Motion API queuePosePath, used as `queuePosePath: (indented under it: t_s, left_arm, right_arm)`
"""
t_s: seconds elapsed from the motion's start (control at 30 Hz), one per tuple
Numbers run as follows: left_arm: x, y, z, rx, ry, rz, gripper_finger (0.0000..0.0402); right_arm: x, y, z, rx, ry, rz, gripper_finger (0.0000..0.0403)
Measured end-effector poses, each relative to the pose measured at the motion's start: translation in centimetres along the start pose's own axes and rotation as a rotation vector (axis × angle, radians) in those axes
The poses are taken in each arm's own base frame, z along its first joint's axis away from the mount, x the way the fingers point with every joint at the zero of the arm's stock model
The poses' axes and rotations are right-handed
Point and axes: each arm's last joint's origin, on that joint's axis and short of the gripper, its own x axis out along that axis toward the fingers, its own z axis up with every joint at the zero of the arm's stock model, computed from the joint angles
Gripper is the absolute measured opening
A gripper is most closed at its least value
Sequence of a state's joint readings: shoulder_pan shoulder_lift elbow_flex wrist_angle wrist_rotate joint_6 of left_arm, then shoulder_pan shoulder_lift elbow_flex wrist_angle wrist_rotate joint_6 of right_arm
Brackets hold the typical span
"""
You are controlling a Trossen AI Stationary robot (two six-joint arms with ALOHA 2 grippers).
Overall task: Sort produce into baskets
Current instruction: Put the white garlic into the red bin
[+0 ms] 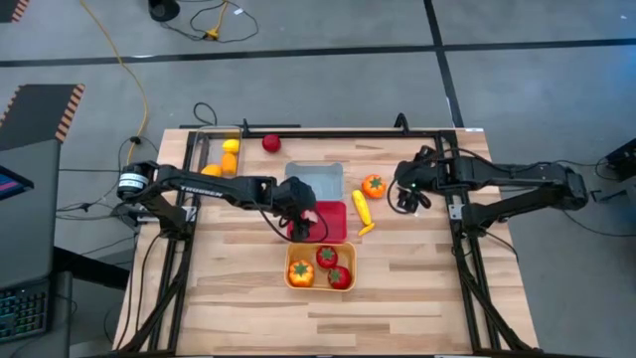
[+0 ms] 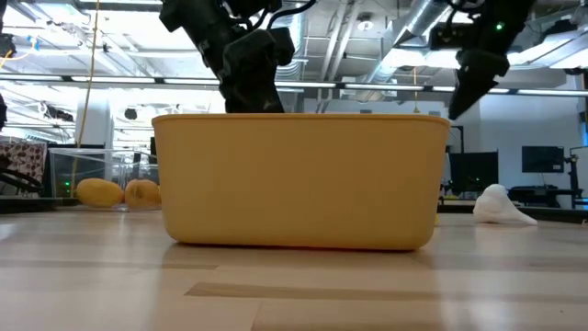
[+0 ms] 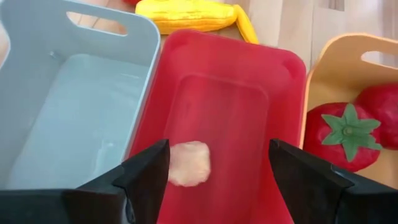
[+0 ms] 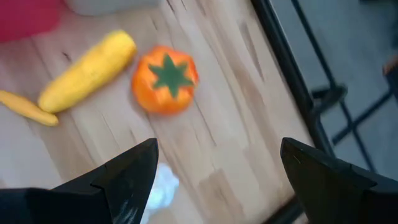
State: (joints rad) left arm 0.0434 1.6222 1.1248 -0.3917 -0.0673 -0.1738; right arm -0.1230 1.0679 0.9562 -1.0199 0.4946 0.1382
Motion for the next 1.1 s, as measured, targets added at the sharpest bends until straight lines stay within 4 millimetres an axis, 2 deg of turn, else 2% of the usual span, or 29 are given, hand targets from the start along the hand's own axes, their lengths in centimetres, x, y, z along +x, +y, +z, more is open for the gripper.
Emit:
queuePosePath:
  t_s: [0.1, 0.27, 0.37, 0.57, 0.7, 1.1]
  left_arm:
    - [0.0, 0.2, 0.0, 0.010, 0.001, 0.001, 0.0261]
    - [0.0, 0.3, 0.0, 0.008, 0.001, 0.004, 0.0261]
    - [0.0, 0.3, 0.0, 0.009, 0.002, 0.004, 0.0261]
    - [0.0, 0.3, 0.0, 0.009, 0.003, 0.003, 0.0261]
    - [0.0, 0.4, 0.0, 0.008, 0.002, 0.004, 0.0261]
    - [0.0, 0.4, 0.0, 0.006, 0.002, 0.002, 0.0261]
  right_arm:
    - [0.1, -0.2, -0.4, 0.059, 0.047, -0.006, 0.0366]
    - [0.2, 0.4, -0.7, 0.107, 0.071, 0.092, 0.0366]
    - [1.3, 0.9, -1.7, 0.096, 0.117, 0.082, 0.0366]
    - [3.4, 1.7, -3.9, 0.203, 0.208, 0.051, 0.0366]
    - [4.2, 2.1, -4.5, 0.260, 0.225, 0.090, 0.0366]
    - [6.5, 2.6, -6.2, 0.410, 0.239, 0.064, 0.0366]
